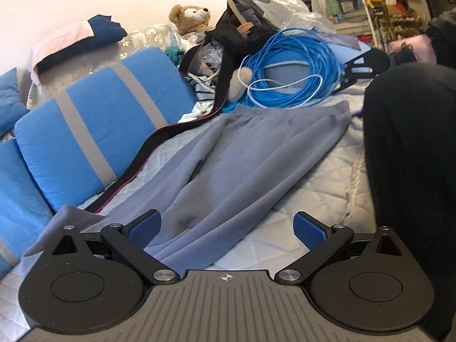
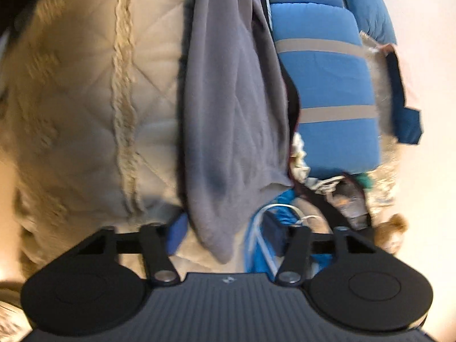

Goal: Fold clothes

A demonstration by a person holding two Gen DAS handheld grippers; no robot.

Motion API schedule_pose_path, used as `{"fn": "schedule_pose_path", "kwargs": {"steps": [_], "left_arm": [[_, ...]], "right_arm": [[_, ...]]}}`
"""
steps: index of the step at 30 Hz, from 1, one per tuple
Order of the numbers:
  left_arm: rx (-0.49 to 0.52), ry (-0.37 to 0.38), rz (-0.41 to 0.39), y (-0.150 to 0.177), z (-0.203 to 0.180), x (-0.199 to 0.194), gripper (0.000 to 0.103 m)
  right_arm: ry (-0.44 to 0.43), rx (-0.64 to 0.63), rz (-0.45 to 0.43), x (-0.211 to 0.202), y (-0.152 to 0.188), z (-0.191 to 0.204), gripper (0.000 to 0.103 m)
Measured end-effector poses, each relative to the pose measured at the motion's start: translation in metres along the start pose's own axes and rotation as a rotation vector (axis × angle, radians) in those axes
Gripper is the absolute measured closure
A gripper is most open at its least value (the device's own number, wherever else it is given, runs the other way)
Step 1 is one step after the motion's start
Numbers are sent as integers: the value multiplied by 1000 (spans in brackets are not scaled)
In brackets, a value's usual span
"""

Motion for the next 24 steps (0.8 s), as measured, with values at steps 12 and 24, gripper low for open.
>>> {"fn": "schedule_pose_path", "kwargs": {"steps": [12,24], "left_arm": [[332,-85,106,9,3,12,13],[294,-48,310,37,78,41,51]], "right_arm": [[43,-67,0,11,7,9,91],[27,-49,-9,7,8,2,91]]}}
Point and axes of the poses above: each gripper's, at about its wrist camera, not at the fingertips, and x roughly the way its jaws point, z to its left, y to its underside, the point moved 6 cm from there along x, roughly the way its jaws point, and after that the axes turned 9 degrees about z, right-handed, at the moved point
